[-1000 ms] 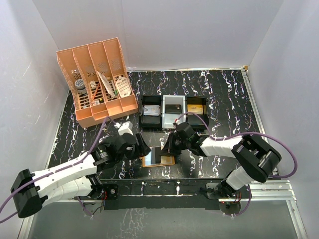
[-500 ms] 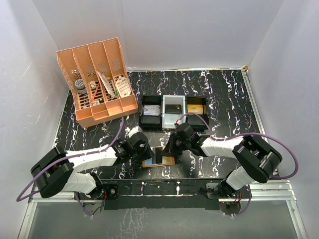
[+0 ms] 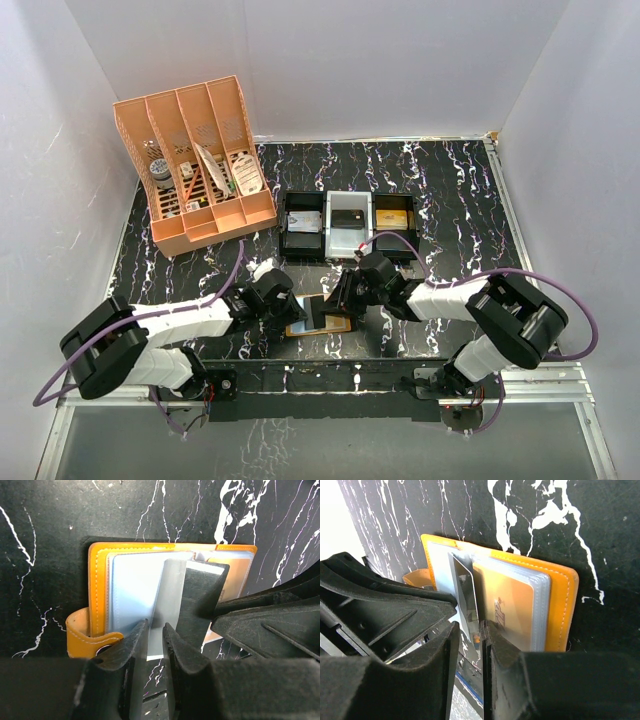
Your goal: Take the credit cards out of the card holder
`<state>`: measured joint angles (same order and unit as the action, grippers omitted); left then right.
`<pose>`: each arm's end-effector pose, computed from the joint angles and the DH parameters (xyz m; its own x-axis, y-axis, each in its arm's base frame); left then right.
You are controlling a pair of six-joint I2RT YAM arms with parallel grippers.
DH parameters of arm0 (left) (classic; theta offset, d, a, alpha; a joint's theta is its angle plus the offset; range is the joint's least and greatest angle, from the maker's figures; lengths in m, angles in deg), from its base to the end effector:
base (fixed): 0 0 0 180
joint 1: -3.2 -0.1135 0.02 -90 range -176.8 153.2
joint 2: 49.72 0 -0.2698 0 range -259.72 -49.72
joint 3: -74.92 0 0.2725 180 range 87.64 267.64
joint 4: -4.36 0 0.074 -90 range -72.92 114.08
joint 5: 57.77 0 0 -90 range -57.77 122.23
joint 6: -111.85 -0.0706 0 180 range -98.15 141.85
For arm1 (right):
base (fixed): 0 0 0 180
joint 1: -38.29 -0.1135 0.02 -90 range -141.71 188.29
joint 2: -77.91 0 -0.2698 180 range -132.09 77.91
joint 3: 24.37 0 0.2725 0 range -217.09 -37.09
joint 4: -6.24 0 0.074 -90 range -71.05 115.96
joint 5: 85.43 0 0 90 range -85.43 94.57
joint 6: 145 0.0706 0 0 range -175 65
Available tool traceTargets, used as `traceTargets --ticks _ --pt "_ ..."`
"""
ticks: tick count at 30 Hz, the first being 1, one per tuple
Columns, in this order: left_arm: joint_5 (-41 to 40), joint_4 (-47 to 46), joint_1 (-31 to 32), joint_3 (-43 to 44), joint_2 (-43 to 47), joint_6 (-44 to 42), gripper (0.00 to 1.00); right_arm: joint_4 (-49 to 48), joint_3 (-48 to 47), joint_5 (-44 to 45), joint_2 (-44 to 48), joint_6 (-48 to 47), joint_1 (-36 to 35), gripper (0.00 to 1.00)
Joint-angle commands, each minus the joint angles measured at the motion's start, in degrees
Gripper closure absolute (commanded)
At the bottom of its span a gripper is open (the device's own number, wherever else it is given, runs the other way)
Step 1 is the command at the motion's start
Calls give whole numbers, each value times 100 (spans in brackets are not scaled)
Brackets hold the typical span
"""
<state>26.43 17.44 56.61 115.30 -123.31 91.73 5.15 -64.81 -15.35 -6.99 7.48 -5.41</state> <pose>0.1675 -0.2137 0.1188 -0.8592 -0.4098 -0.3063 -0.1441 0.7683 -0.6237 0.1949 0.2195 0.0950 -0.9642 0.2318 -0.1284 0.0574 0.6558 0.7528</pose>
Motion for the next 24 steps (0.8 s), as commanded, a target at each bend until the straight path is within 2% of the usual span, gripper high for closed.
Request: traceTargets --ticks 1,11,19,24 --pt "-145 498 -6 -259 88 -19 82 -859 186 -175 89 261 20 78" --pt "-161 535 -6 -222 41 -128 83 -1291 215 -336 -152 428 20 77" --pt "-136 453 -2 -248 68 -185 85 -1420 153 -418 -375 493 23 83" --pt "-161 497 -1 -217 74 -218 87 -1443 130 -441 -461 586 23 83"
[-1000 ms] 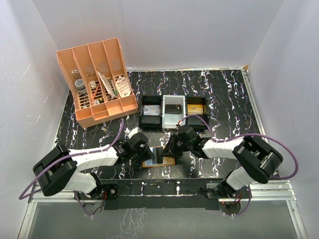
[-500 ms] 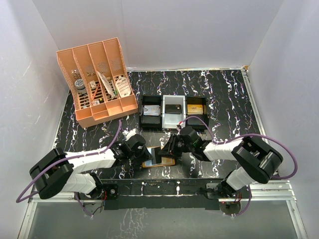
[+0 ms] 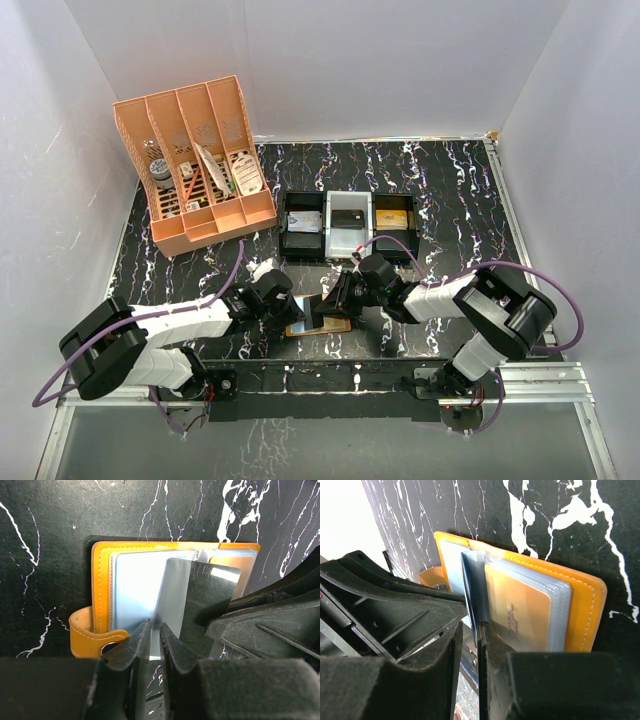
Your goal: Take the credit cards out of the card holder
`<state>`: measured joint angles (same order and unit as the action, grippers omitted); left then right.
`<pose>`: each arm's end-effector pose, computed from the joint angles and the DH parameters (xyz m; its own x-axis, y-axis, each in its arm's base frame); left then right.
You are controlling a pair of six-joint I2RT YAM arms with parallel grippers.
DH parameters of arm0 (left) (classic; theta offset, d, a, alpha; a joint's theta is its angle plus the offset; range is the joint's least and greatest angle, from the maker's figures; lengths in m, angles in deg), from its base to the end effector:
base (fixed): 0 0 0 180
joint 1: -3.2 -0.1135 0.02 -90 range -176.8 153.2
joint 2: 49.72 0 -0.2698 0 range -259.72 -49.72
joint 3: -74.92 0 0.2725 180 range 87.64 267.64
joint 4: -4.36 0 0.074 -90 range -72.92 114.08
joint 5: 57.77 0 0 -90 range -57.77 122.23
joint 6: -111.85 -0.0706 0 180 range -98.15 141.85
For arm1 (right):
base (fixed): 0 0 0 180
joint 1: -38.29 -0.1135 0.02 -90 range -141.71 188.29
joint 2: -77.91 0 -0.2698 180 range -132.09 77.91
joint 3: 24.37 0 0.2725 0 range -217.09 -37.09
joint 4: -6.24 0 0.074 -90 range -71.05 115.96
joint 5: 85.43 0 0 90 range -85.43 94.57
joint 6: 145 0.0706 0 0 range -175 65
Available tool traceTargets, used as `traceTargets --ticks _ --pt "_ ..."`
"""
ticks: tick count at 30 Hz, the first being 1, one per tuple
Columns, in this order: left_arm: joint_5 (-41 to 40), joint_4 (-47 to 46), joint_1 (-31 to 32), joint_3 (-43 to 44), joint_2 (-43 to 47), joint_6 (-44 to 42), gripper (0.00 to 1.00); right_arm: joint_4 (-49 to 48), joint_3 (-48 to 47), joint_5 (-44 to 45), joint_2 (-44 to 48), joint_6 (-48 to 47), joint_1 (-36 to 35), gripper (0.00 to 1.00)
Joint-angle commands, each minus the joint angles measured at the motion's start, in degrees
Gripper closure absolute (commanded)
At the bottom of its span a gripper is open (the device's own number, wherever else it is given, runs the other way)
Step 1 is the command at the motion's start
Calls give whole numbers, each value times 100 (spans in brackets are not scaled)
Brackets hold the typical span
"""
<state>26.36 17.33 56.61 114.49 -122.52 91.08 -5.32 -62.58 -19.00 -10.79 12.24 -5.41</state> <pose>0.1655 -0.2109 0.1178 -0.8599 -0.4021 -0.3145 -0.1340 0.7723 -0.6210 0.1939 0.2243 0.0858 -0.9671 0.2449 -0.0693 0.0869 0.5735 0.8145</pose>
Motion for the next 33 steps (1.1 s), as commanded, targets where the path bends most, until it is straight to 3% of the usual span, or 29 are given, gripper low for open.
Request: traceTargets --ticks 1,25,33 --pt "-152 446 4 -156 28 -186 87 -421 -96 -71 -106 159 25 82" --pt "-17 167 4 -277 30 -340 87 159 -588 93 -382 -142 -169 82" --pt "-94 277 4 -258 130 -336 87 611 -683 310 -238 -332 -191 95"
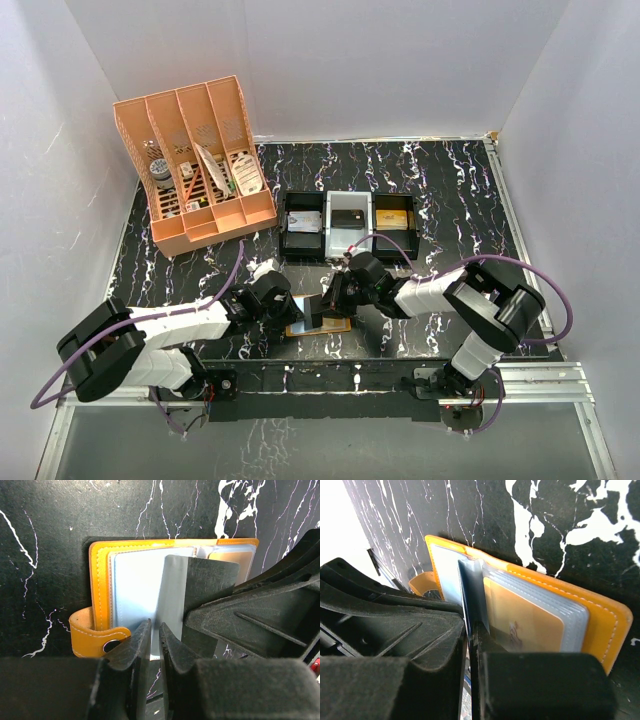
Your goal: Take the credit cards out of the card holder
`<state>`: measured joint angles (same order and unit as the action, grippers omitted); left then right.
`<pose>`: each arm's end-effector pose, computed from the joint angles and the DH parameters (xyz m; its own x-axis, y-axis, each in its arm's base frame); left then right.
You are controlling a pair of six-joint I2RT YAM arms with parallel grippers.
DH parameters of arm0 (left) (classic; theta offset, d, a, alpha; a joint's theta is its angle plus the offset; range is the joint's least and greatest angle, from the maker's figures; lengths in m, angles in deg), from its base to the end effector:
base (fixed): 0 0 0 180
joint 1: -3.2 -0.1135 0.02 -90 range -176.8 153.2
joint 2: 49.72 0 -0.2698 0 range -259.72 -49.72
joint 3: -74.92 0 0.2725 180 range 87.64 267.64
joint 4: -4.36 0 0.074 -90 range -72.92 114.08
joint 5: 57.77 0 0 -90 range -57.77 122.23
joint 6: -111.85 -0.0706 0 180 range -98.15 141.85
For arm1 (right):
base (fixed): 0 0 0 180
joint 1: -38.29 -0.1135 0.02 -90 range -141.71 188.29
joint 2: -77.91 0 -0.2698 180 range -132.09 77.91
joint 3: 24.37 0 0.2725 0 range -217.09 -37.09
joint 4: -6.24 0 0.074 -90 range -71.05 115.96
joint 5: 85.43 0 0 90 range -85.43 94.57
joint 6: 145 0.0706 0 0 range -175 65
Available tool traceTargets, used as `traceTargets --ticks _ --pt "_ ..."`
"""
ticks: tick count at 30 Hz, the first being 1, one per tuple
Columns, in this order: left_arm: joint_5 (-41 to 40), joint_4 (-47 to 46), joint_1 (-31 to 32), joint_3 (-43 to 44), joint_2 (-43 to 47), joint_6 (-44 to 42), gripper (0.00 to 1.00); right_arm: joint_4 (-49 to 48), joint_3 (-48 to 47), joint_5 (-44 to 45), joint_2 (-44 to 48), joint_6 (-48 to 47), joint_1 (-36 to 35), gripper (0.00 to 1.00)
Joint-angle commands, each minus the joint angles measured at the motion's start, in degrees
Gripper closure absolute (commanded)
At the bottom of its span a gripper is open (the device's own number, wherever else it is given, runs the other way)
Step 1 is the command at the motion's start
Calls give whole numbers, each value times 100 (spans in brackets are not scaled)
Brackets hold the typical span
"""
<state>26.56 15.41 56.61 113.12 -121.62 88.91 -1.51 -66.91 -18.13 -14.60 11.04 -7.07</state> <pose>0.1638 -0.2089 0.1172 -0.8609 -0.3778 -0.3409 -0.0913 0.7737 -0.6269 0.1985 0.2398 0.0809 -0.9751 0.2124 -0.0638 0.0834 0.6176 0.7821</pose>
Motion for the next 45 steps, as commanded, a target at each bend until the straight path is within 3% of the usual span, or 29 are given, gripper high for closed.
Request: traceTargets --ticks 1,11,15,23,27,34,45 --pt "-128 490 2 -114 54 -123 87 316 -264 263 186 -234 -25 96" --pt "-184 715 0 -101 137 -129 88 1035 -308 722 911 -408 -16 100" --pt "-194 902 -5 65 366 -317 83 1449 -331 997 1244 -494 -16 100" --pt "-101 2044 -169 1189 698 -1499 59 1785 -226 1425 1946 -483 -8 100" --pt "472 2126 -361 1402 972 -1817 46 2009 -234 1500 2193 -583 -7 100" --pt "530 2561 -479 1325 1644 -1826 29 2265 116 1363 2819 -596 -8 100" --pt "631 2864 -507 1393 2112 -1845 15 2985 599 1188 4313 -715 -6 100"
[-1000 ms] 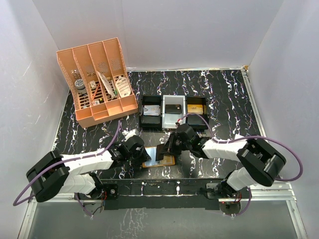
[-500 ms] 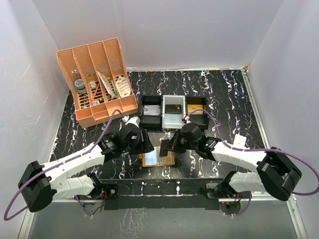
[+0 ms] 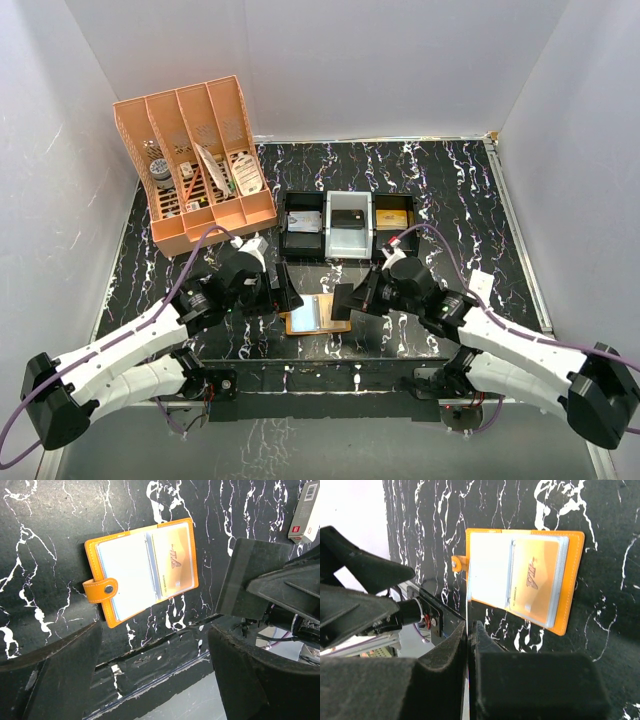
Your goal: Take the credit cards out of the card holder
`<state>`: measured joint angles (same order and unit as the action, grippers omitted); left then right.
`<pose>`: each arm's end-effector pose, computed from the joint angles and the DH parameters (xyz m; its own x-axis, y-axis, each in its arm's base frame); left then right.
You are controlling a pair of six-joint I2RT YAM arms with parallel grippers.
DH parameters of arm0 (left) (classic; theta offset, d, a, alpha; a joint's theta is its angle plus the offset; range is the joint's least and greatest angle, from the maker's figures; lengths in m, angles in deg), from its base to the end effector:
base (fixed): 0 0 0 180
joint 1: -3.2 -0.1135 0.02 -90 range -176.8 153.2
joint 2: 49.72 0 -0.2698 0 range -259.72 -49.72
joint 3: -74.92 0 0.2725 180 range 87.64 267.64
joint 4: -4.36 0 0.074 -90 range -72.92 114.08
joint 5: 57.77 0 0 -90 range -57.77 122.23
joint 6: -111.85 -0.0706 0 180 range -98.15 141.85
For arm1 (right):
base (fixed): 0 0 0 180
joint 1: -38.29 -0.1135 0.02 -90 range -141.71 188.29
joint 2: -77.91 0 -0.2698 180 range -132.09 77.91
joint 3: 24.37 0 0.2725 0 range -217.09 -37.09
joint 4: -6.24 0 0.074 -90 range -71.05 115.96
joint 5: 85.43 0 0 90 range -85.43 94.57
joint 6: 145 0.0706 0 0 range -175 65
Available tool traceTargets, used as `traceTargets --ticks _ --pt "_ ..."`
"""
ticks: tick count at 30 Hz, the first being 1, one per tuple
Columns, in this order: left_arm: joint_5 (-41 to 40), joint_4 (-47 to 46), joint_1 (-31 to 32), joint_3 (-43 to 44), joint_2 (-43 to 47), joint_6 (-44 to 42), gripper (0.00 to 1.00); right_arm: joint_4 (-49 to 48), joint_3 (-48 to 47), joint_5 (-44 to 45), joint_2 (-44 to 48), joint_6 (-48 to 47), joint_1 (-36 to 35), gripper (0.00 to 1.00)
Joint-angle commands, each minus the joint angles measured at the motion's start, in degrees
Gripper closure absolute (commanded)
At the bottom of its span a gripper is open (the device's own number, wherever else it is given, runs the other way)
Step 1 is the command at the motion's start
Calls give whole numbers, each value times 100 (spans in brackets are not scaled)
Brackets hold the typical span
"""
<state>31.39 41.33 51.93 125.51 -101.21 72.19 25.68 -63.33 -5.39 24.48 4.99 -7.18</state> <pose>0.1582 -0.1787 0.2316 -0.8311 -0.2200 -0.5108 0.1631 0.7817 -0.6020 0.1612 0.1812 0.1820 -0.8909 0.3106 -0.3315 -0.0627 0.6387 0.7669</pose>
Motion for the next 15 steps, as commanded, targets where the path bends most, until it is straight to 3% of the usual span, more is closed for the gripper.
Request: traceTargets --ticks 1,6,12,15 --pt "154 250 -43 148 70 -194 15 299 280 -86 517 -133 10 100" --pt "39 308 -47 -3 324 -286 11 316 337 -33 908 -230 12 100" --pt "71 -157 -57 -222 404 -166 4 446 6 9 638 -516 11 100" --pt "-171 174 -64 -61 203 -401 1 666 -248 -14 443 -728 6 100"
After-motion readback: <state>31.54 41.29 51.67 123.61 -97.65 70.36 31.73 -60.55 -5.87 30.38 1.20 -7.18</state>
